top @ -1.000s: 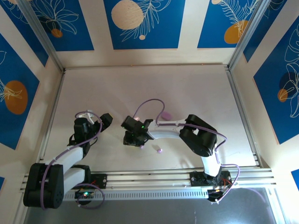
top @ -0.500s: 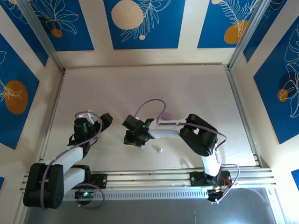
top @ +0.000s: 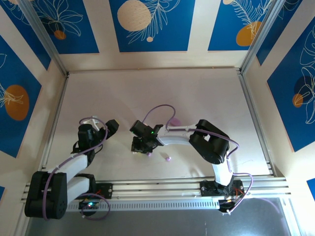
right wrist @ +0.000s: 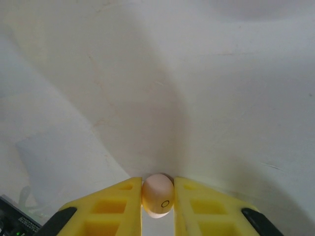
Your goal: Insert the wireless bluetooth earbuds into the charging case
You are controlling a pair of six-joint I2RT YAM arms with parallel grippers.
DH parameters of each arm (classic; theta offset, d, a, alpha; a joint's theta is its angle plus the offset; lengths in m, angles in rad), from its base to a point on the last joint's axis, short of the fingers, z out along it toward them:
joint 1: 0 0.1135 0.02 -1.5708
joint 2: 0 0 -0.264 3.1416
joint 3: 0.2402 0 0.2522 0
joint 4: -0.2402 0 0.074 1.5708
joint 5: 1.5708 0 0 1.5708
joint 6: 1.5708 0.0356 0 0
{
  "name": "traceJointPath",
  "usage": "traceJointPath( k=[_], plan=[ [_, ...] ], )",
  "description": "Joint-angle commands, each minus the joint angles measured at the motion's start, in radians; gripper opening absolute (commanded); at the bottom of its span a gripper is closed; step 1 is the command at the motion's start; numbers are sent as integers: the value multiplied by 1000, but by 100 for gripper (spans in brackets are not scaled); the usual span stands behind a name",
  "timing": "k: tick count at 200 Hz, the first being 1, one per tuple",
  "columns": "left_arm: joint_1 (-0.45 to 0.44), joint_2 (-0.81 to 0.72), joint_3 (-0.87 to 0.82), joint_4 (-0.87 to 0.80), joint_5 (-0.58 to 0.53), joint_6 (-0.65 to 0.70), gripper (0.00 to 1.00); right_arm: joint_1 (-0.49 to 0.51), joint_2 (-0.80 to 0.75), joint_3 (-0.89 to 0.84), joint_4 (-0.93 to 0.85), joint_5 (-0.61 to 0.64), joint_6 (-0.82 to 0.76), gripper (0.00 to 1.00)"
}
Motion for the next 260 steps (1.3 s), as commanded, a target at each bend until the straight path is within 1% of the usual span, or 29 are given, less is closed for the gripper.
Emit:
traceJointPath(
  k=[1, 21, 67, 113, 145, 173, 196, 260],
  plan=[
    [11, 10, 11, 25, 23, 4, 100, -5, 14, -18, 59, 10, 1, 18],
    [11, 16, 10, 32, 27, 4, 100, -4, -6, -17, 45, 25, -9, 16],
    [0, 55, 16, 84, 66, 5, 100, -13, -85, -11, -32, 92, -67, 14],
    [-79, 121, 40, 120, 64, 26, 100, -75, -167, -2, -149, 175, -177, 14],
    [-125, 164, 62, 138, 66, 40, 100, -112, -178, 44, -239, 244, -261, 14],
    [-151, 181, 75, 134, 64, 51, 100, -126, -143, 106, -290, 286, -312, 14],
    [-154, 184, 76, 136, 61, 53, 100, -122, -97, 165, -320, 305, -336, 14],
    [-154, 108, 65, 79, 8, 70, 100, -94, 37, 328, -394, 338, -365, 14]
  ],
)
